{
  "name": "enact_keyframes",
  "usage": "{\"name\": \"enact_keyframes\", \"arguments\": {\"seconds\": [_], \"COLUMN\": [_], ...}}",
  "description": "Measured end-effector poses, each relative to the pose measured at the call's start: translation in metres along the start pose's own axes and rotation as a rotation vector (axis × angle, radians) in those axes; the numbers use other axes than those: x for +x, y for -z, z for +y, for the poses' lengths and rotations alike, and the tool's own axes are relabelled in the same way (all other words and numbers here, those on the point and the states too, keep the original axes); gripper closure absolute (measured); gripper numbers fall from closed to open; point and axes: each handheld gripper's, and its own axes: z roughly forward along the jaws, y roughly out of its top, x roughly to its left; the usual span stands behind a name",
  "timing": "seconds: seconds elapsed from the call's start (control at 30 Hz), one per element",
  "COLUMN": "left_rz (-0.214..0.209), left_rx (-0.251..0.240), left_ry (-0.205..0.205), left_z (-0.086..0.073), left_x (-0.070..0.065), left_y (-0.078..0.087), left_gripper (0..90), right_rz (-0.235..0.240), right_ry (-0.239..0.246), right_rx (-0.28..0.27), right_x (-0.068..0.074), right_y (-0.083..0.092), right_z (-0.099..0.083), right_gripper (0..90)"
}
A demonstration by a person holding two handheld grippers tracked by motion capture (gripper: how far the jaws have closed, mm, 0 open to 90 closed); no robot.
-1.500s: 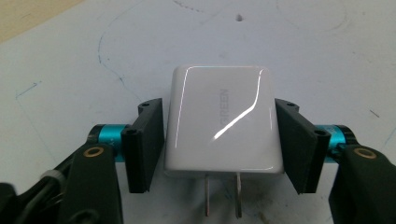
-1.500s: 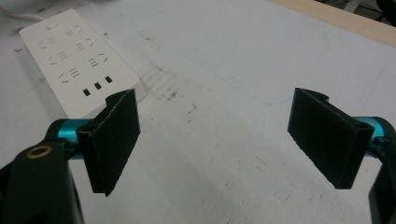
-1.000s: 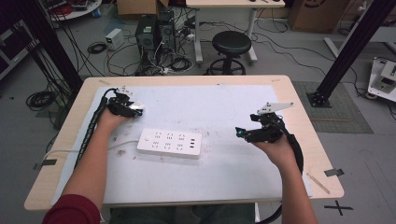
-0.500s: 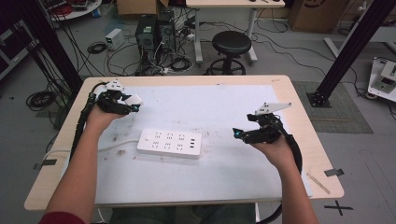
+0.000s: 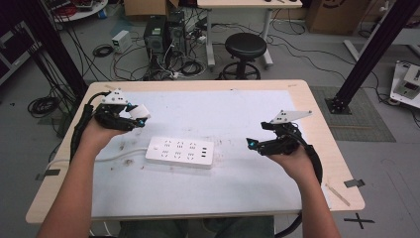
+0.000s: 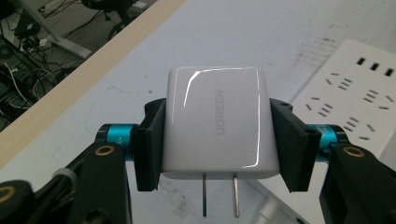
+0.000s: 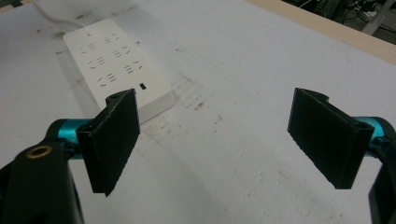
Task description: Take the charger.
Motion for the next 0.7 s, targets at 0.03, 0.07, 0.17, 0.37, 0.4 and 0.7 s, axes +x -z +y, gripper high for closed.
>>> {"name": "enact_keyframes", "arguments": {"seconds": [0.03, 0.07, 0.17, 0.37, 0.4, 0.7], "left_rz": [0.000, -0.014, -0.022, -0.050, -0.061, -0.075], "left_rx": [0.000, -0.014, -0.025, -0.038, -0.044, -0.043], "left_ry": [0.000, -0.026, -0.040, -0.060, -0.061, -0.053], "left_z": [0.000, 0.000, 0.000, -0.004, -0.007, -0.010], "left_x": [0.000, -0.010, -0.018, -0.024, -0.027, -0.022], "left_y": [0.000, 0.010, 0.013, 0.016, 0.016, 0.010], "left_gripper": [42.5, 42.5, 42.5, 42.5, 42.5, 42.5], "right_rz": [0.000, 0.000, -0.001, 0.001, 0.004, -0.006], "right_ry": [0.000, 0.000, -0.004, -0.005, -0.006, -0.013], "right_rx": [0.000, 0.000, -0.005, -0.002, -0.002, 0.000], "right_x": [0.000, 0.000, 0.001, 0.003, 0.003, -0.003], "right_y": [0.000, 0.000, 0.002, 0.000, -0.001, -0.002], "right_z": [0.000, 0.000, -0.001, -0.003, -0.003, 0.000], "right_gripper": [17.1, 17.1, 17.1, 17.1, 17.1, 17.1]}}
